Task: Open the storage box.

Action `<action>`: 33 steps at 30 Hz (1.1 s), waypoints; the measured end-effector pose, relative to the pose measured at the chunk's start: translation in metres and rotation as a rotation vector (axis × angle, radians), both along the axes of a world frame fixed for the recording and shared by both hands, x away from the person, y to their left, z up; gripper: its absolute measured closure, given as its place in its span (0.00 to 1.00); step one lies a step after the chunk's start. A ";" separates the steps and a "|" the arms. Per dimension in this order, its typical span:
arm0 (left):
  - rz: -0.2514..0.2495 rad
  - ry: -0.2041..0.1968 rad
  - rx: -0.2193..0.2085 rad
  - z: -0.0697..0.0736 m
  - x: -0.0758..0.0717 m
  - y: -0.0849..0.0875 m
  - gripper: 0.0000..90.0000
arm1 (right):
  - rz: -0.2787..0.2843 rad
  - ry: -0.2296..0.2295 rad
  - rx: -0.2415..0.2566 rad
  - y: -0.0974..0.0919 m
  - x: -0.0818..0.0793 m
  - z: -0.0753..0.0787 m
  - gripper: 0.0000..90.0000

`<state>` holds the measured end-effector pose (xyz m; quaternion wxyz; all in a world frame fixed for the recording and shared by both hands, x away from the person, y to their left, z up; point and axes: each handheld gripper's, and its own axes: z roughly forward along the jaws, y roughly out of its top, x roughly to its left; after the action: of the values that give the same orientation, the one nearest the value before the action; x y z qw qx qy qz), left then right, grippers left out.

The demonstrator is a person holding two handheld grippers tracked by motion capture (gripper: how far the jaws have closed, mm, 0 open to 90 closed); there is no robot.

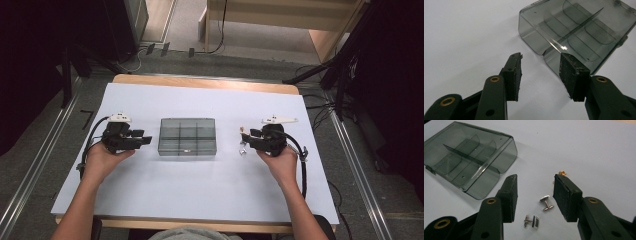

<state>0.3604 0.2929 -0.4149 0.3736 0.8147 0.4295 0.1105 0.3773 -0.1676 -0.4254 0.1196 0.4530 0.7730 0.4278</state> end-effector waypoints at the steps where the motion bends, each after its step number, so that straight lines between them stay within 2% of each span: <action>1: 0.002 0.004 0.000 0.001 -0.001 -0.001 0.59 | 0.005 -0.010 0.003 0.002 -0.001 0.001 0.62; 5: 0.010 0.024 -0.012 0.003 -0.006 -0.004 0.54 | 0.026 -0.036 0.004 0.008 -0.006 0.002 0.60; 8: 0.009 0.019 -0.013 0.004 -0.010 -0.005 0.53 | 0.036 -0.034 0.012 0.012 -0.008 0.002 0.61; 11: 0.011 0.032 -0.017 0.006 -0.013 -0.007 0.48 | 0.039 -0.039 0.012 0.015 -0.012 0.004 0.60; 13: 0.004 0.035 -0.007 0.006 -0.015 -0.008 0.51 | 0.036 -0.044 0.006 0.016 -0.014 0.004 0.60; 14: -0.004 0.026 0.002 0.005 -0.017 -0.008 0.52 | 0.035 -0.045 0.002 0.018 -0.015 0.004 0.60; 17: 0.004 0.024 -0.032 0.002 -0.023 -0.007 0.49 | 0.052 -0.055 -0.003 0.023 -0.019 0.001 0.59; 20: 0.009 0.014 -0.030 0.003 -0.024 -0.006 0.47 | 0.055 -0.053 -0.023 0.026 -0.021 -0.002 0.59; 24: 0.000 0.013 -0.038 0.002 -0.026 -0.007 0.44 | 0.061 -0.049 -0.025 0.028 -0.022 -0.003 0.59; 28: -0.022 0.007 -0.013 0.000 -0.027 -0.012 0.43 | 0.065 -0.042 -0.023 0.031 -0.024 -0.004 0.59; 33: -0.027 0.010 -0.028 0.000 -0.027 -0.013 0.44 | 0.076 -0.039 -0.022 0.037 -0.026 -0.004 0.59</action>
<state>0.3333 0.2794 -0.4153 0.3842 0.8158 0.4216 0.0955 0.3512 -0.1309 -0.4295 0.1233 0.4136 0.7919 0.4321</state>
